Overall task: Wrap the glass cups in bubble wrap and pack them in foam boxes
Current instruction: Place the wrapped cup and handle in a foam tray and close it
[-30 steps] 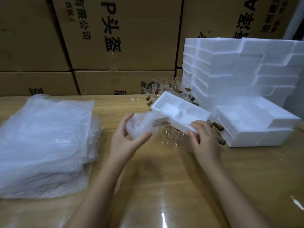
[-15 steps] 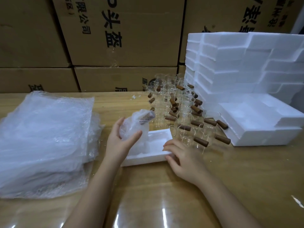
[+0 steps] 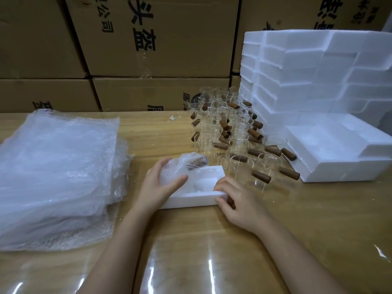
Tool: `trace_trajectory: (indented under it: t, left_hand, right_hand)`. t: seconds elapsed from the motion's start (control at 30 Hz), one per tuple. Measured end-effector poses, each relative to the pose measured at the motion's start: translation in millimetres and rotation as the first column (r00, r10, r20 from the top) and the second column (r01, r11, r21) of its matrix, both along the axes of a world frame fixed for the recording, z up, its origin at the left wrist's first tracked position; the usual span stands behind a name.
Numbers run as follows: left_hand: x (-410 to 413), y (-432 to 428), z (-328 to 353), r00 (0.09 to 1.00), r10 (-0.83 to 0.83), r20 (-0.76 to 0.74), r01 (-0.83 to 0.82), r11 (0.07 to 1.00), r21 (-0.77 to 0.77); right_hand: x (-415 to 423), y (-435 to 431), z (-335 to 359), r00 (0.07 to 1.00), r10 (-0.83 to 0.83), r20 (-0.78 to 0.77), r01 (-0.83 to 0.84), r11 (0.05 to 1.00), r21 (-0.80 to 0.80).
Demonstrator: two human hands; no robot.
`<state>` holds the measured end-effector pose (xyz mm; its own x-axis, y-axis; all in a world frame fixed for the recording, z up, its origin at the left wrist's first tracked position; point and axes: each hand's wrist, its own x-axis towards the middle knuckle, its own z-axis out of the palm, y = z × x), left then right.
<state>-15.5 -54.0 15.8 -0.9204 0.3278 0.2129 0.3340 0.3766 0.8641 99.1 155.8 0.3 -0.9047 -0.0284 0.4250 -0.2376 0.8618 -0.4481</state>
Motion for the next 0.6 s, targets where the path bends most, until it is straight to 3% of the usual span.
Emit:
trace_trajectory:
  t: [0.6]
  left_hand:
    - [2.3,4.1,1.0,0.999,-0.029,-0.034,0.026,0.996,-0.082]
  right_hand:
    - [0.4,4.7,0.0,0.994,-0.107,-0.028,0.109,0.993,0.049]
